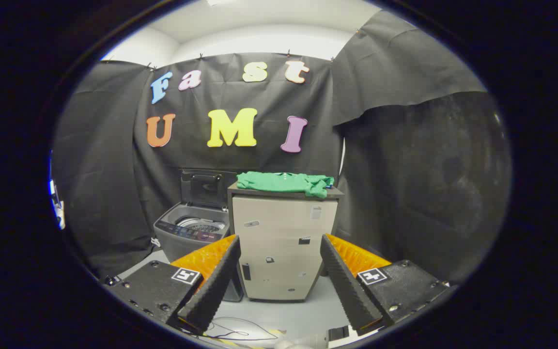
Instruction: Put the clothes into the washing machine and then close the washing machine lid.
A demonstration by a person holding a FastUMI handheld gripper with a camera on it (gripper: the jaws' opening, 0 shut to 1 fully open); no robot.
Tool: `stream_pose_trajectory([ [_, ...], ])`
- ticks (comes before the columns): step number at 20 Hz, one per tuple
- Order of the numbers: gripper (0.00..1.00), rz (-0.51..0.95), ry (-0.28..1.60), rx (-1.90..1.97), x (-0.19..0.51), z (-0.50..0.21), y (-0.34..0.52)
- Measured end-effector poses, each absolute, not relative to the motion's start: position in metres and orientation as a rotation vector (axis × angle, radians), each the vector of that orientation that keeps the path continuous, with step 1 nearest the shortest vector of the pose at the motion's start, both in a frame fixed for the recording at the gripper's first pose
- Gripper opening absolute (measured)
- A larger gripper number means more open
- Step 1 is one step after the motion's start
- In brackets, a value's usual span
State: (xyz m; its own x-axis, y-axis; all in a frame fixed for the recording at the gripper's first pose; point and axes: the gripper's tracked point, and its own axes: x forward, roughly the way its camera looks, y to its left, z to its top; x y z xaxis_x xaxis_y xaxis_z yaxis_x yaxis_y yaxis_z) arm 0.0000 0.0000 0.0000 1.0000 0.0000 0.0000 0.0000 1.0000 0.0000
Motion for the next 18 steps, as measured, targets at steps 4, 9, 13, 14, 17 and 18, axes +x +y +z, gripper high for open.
stream_pose_trajectory([
  [4, 1.0, -0.006, 0.009, 0.012, 0.002, -0.001, 0.002],
  [9, 1.0, -0.009, 0.01, 0.008, 0.0, -0.003, 0.005],
  [13, 1.0, -0.014, 0.018, 0.014, -0.001, -0.004, 0.01],
  [14, 1.0, -0.015, 0.02, 0.012, -0.001, -0.004, 0.011],
  [17, 1.0, -0.011, 0.024, 0.014, -0.003, 0.003, 0.014],
  [18, 1.0, -0.017, 0.023, 0.015, -0.003, 0.006, 0.012],
])
